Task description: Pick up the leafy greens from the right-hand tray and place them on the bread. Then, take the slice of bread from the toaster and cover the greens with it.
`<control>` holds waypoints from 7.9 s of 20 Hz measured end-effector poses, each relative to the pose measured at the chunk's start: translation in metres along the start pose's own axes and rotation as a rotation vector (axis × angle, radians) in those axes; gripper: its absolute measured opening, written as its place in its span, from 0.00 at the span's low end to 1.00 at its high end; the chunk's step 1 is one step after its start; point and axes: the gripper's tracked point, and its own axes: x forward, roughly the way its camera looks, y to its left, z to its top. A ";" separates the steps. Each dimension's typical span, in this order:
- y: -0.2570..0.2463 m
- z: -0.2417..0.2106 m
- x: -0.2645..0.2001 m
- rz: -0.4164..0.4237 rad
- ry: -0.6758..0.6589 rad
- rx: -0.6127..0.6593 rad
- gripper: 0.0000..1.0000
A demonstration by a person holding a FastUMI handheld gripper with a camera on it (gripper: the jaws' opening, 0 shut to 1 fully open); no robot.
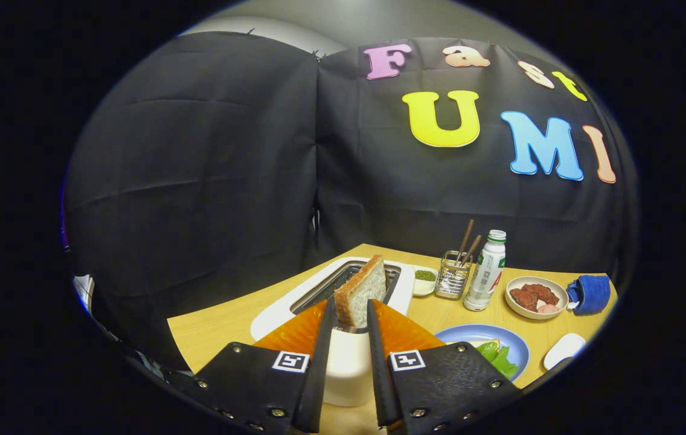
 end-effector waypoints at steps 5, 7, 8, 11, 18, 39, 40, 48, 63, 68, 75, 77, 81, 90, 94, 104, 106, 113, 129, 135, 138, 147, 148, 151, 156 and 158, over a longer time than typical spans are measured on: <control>-0.002 -0.001 0.013 -0.043 0.003 0.006 0.35; -0.006 0.001 0.019 -0.073 0.003 -0.006 0.35; -0.009 0.001 0.021 -0.095 0.004 -0.012 0.35; -0.013 -0.001 0.023 -0.124 -0.004 -0.009 0.15; -0.017 0.001 0.024 -0.114 -0.023 -0.029 0.08; -0.026 0.048 0.010 -0.108 -0.097 0.003 0.07; -0.027 0.052 0.006 -0.114 -0.105 0.000 0.08; -0.052 0.093 -0.029 -0.176 -0.171 0.001 0.07; -0.135 0.036 -0.057 -0.284 -0.093 0.058 0.07; -0.142 0.000 -0.054 -0.284 -0.030 0.083 0.07; -0.140 -0.034 -0.057 -0.252 0.027 0.128 0.08; -0.142 -0.040 -0.059 -0.252 0.032 0.143 0.07; -0.134 -0.047 -0.054 -0.221 0.040 0.171 0.07; -0.129 -0.066 -0.041 -0.189 0.067 0.173 0.07; -0.143 -0.070 -0.042 -0.208 0.071 0.171 0.08; -0.174 -0.087 -0.043 -0.245 0.105 0.141 0.08; -0.177 -0.089 -0.042 -0.242 0.108 0.135 0.08; -0.194 -0.101 -0.040 -0.241 0.131 0.191 0.17; -0.217 -0.110 -0.040 -0.259 0.144 0.150 0.28; -0.220 -0.113 -0.040 -0.262 0.146 0.161 0.34; -0.225 -0.115 -0.041 -0.277 0.155 0.131 0.34; -0.264 -0.083 -0.071 -0.397 0.033 0.062 0.37; -0.269 -0.079 -0.078 -0.405 0.013 0.064 0.37; -0.288 -0.070 -0.100 -0.422 -0.029 0.076 0.37; -0.343 -0.065 -0.144 -0.518 -0.081 0.018 0.37; -0.356 -0.066 -0.161 -0.516 -0.089 0.032 0.37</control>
